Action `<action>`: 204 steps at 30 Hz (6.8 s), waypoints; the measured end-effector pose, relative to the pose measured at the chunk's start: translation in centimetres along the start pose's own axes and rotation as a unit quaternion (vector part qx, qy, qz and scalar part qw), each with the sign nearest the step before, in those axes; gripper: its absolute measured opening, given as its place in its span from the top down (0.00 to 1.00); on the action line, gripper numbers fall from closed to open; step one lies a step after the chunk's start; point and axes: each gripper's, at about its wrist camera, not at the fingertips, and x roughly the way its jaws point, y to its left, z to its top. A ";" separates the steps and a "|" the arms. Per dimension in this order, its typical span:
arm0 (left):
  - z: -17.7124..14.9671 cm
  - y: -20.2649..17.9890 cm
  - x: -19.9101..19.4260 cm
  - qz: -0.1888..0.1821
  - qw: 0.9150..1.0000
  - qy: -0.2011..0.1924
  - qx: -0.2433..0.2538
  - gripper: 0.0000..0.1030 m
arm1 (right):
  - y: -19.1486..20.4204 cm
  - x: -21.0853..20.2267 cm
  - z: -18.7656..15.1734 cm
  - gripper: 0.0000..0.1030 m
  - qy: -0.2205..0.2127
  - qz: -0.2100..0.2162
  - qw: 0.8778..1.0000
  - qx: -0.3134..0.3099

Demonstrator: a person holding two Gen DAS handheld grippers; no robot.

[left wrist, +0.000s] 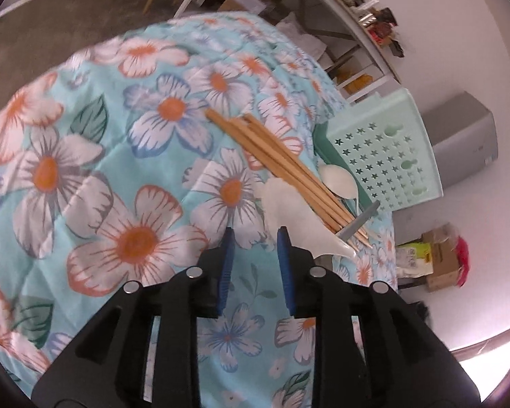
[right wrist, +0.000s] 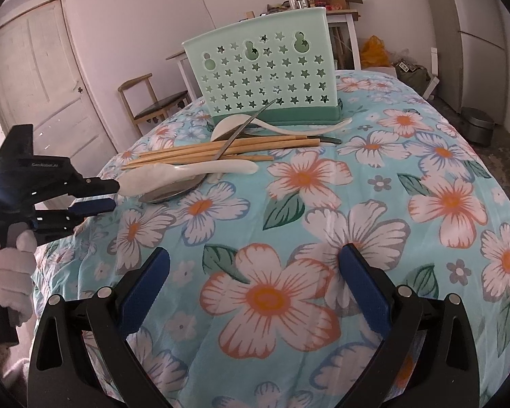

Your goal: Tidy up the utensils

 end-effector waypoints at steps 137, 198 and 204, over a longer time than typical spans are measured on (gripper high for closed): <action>3.1 -2.7 -16.4 -0.156 0.957 -0.141 0.200 0.98 | 5.2 -8.1 14.3 0.96 -0.101 0.058 0.982 -0.147; 13.0 -19.5 -1.9 -0.019 0.939 -0.177 0.294 0.59 | -5.6 -3.6 25.1 0.96 -0.165 0.146 0.975 -0.033; 12.2 -17.2 -4.2 -0.033 0.942 -0.189 0.274 0.55 | -5.2 -1.7 25.2 0.96 -0.147 0.125 0.980 -0.045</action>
